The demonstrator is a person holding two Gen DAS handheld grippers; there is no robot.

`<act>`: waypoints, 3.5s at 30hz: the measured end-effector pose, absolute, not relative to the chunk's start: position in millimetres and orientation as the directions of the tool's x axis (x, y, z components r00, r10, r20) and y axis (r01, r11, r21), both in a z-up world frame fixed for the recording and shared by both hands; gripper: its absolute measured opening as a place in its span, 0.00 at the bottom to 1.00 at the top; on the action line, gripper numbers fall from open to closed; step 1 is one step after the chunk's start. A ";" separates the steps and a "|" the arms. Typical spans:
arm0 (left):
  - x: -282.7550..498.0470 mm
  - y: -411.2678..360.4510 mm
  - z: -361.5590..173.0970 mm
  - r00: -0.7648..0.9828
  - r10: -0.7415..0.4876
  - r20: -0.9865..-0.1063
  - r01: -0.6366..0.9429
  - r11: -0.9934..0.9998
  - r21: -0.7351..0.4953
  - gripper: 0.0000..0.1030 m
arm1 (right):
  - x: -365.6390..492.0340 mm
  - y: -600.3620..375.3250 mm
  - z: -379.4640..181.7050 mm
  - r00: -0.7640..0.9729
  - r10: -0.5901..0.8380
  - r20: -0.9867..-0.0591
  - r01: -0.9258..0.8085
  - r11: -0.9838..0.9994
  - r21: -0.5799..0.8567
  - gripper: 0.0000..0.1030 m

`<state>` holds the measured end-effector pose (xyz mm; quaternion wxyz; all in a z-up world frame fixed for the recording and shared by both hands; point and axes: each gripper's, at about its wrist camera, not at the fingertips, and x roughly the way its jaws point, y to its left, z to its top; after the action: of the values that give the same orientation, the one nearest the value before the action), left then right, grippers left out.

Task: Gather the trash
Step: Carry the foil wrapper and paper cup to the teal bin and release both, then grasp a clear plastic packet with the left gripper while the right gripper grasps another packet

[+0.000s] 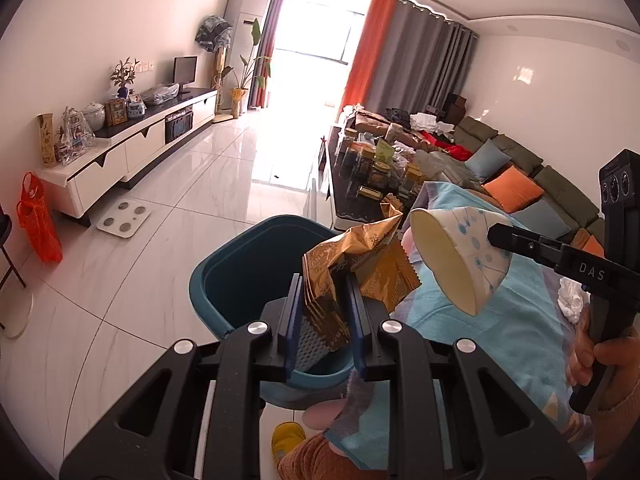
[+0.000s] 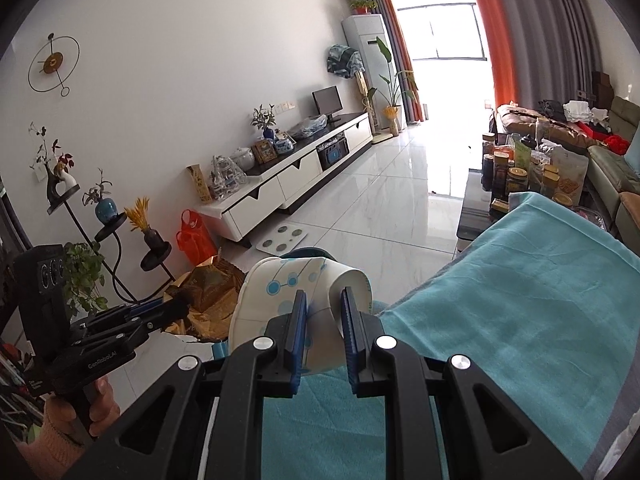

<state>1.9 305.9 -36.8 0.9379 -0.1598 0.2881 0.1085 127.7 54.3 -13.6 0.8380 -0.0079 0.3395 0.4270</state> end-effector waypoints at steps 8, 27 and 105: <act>21.5 315.9 -50.1 0.774 0.127 -0.620 -0.337 0.912 -0.234 0.21 | 141.9 82.5 -26.7 0.376 0.687 -0.622 -0.717 0.641 0.274 0.15; 88.9 312.8 -86.9 0.694 0.137 -0.707 -0.394 0.894 -0.213 0.24 | 164.9 123.6 -56.6 0.323 0.626 -0.710 -0.691 0.668 0.275 0.15; 155.3 -89.1 -85.8 0.499 -0.547 -0.673 0.512 0.812 -0.280 0.12 | 71.8 -316.8 -65.7 0.649 0.350 -0.676 -0.124 0.925 0.360 0.13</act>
<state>155.3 -89.1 -85.8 0.8654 -0.0217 0.3963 -0.3060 71.8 -316.8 -65.7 0.8967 0.1422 0.3977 0.1321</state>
